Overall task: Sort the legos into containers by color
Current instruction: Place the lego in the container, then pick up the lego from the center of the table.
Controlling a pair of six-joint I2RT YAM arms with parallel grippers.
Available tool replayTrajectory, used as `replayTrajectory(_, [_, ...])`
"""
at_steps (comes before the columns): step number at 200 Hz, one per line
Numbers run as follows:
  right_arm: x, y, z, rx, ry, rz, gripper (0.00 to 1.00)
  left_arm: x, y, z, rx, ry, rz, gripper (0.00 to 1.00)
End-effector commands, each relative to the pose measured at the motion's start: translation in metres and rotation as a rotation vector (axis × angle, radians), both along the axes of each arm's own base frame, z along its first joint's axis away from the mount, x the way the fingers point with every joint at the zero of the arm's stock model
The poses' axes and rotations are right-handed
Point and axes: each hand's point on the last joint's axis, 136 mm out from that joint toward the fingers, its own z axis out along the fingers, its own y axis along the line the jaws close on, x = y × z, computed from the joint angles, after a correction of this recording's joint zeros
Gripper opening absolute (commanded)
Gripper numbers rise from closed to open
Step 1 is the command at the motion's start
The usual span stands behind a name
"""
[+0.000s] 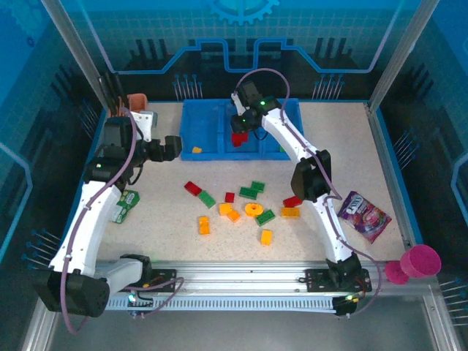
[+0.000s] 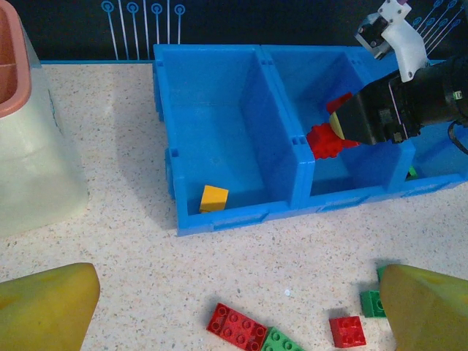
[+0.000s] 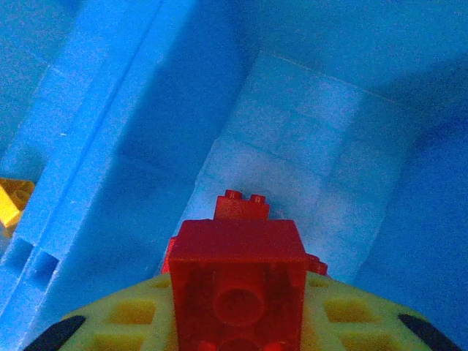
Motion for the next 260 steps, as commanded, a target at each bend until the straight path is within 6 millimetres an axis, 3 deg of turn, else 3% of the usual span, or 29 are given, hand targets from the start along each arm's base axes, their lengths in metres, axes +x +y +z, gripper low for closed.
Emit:
replayTrajectory(1, [0.005, 0.001, 0.007, 0.020, -0.012, -0.005, 0.38, 0.000, -0.002, 0.002, 0.000, -0.015, -0.012, 0.99])
replayTrajectory(38, [0.007, 0.002, 0.014, 0.034, -0.029, -0.002, 0.47, -0.001, -0.002, 0.003, -0.001, -0.019, -0.011, 0.99])
replayTrajectory(97, [0.009, -0.005, 0.027, 0.023, -0.059, -0.015, 0.52, -0.002, -0.002, 0.006, 0.000, -0.026, -0.011, 0.99])
replayTrajectory(154, [-0.003, -0.038, 0.069, -0.029, -0.112, -0.049, 0.57, -0.002, -0.002, 0.006, 0.000, -0.027, -0.011, 0.99])
replayTrajectory(158, [-0.005, -0.041, 0.065, -0.041, -0.101, -0.049, 0.58, -0.003, -0.002, 0.006, 0.001, -0.027, -0.012, 0.99])
replayTrajectory(161, [-0.009, -0.044, 0.076, -0.041, -0.116, -0.049, 0.58, -0.003, -0.002, 0.006, 0.002, -0.027, -0.010, 0.99])
replayTrajectory(172, [-0.021, -0.056, 0.080, -0.077, -0.111, -0.056, 0.61, -0.003, -0.001, 0.006, 0.005, -0.027, -0.008, 1.00])
replayTrajectory(204, [-0.073, -0.099, 0.070, -0.129, -0.061, -0.109, 0.72, -0.004, -0.001, 0.007, 0.005, -0.032, -0.007, 0.99])
replayTrajectory(260, [-0.198, -0.160, 0.005, -0.144, 0.147, -0.227, 0.96, -0.003, -0.004, 0.007, -0.009, -0.030, -0.018, 0.99])
